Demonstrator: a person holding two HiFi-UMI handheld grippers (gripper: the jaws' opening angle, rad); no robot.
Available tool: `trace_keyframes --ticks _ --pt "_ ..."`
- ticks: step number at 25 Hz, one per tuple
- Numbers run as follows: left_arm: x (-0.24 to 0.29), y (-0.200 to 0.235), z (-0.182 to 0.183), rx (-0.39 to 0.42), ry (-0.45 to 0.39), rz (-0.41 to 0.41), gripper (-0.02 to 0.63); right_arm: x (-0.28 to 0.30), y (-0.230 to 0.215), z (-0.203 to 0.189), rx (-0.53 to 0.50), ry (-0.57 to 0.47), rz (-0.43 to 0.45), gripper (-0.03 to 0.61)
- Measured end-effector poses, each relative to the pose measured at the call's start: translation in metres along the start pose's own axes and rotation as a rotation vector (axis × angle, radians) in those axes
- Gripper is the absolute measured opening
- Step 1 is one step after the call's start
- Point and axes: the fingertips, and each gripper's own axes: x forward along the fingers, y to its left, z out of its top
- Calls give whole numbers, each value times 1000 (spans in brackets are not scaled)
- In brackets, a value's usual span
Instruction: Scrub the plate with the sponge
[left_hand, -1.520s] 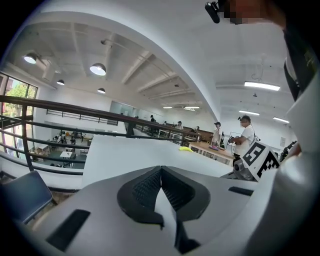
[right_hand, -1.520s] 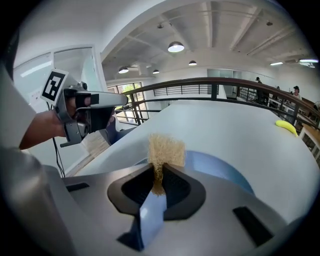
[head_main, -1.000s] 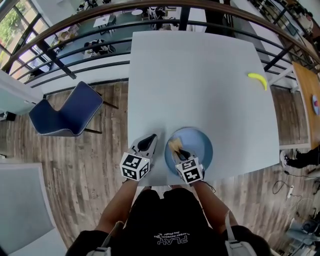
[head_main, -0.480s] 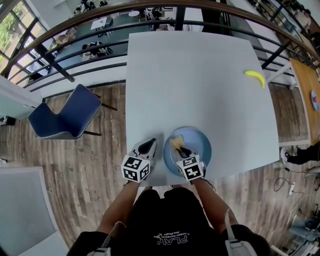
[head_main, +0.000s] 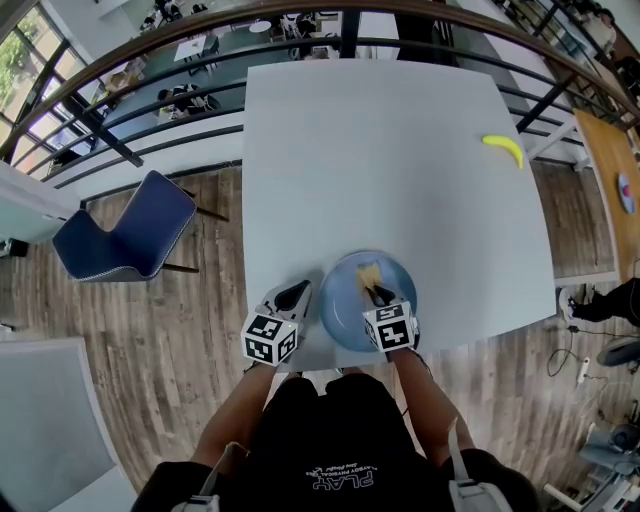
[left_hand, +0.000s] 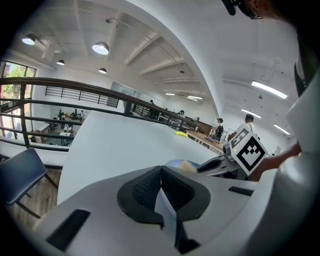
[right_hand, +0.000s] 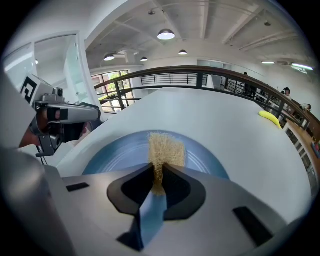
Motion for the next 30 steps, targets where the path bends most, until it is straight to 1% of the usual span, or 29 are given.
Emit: trace_keyframes --ticks 4,10,15,18,21,30 --pt "5 -8 -3 8 21 -14 14 -4 -16 -3 31 10 -30 60" --pt "12 -13 -3 32 36 -35 14 -6 -37 -3 49 23 -89 60" --pt "13 -23 -8 19 43 -47 14 -13 -41 -10 31 29 -96 60" --pt "10 -22 -9 26 53 -41 14 -18 -32 -4 34 9 -79 60" --pt "9 -20 -12 21 64 -28 14 -19 -18 0 11 -2 -49 60" --pt "-5 -16 -25 -8 75 -19 14 -18 47 0 -21 12 83 60"
